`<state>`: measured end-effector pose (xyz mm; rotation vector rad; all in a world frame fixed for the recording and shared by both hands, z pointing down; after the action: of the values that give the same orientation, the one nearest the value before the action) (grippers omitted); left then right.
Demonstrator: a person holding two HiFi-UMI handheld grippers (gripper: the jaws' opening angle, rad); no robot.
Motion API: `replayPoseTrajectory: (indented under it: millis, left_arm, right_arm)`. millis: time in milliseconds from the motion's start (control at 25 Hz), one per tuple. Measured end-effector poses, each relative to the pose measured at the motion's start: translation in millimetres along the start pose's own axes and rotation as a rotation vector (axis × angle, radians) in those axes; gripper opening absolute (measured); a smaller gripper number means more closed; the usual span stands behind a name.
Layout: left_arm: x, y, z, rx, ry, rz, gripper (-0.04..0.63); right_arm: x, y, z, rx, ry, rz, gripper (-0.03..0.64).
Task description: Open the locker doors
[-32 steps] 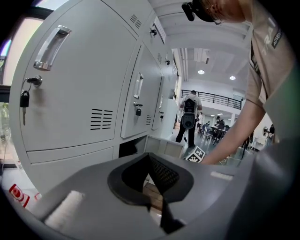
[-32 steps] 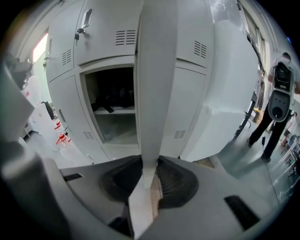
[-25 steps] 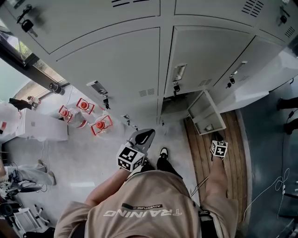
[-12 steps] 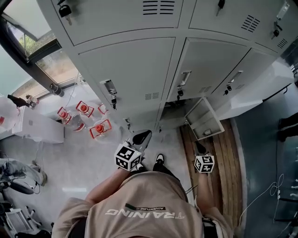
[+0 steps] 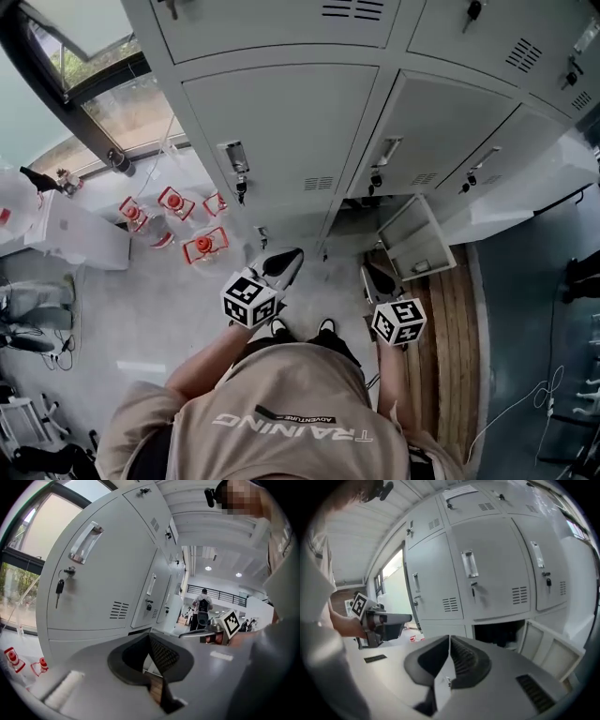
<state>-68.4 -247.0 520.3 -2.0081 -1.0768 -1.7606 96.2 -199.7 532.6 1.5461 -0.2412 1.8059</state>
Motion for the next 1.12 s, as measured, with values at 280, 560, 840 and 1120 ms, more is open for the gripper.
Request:
replayPoseTrajectory:
  millis: [280, 560, 840, 1120]
  left_arm:
    - [-48, -5, 19, -0.058, 0.014, 0.111, 0.006]
    - [-79, -8, 52, -0.15, 0.042, 0.184, 0.006]
    - [-76, -18, 60, -0.261, 0.151, 0.185, 0.006]
    - [-84, -33, 79, -0.193, 0.178, 0.217, 0.006]
  right_arm:
    - [-62, -3, -23, -0.209, -0.123, 0.021, 0.017]
    - [-110, -15, -16, -0.313, -0.301, 0.084, 0.017]
    - [-111, -10, -11, -0.333, -0.315, 0.142, 0.017]
    - [-147, -28, -49, -0.241, -0.482, 0.241, 0.017]
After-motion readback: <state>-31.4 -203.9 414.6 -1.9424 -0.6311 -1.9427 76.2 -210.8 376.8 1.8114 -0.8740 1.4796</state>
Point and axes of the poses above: the fingertips, and each gripper's own axes: y forward along the fingers, z to its right, x out of its underside, the point moved 2 cm from there along -y, backward along the fingers, and after that the axes turned 15 degrees about -x, right-handed, at the moved point
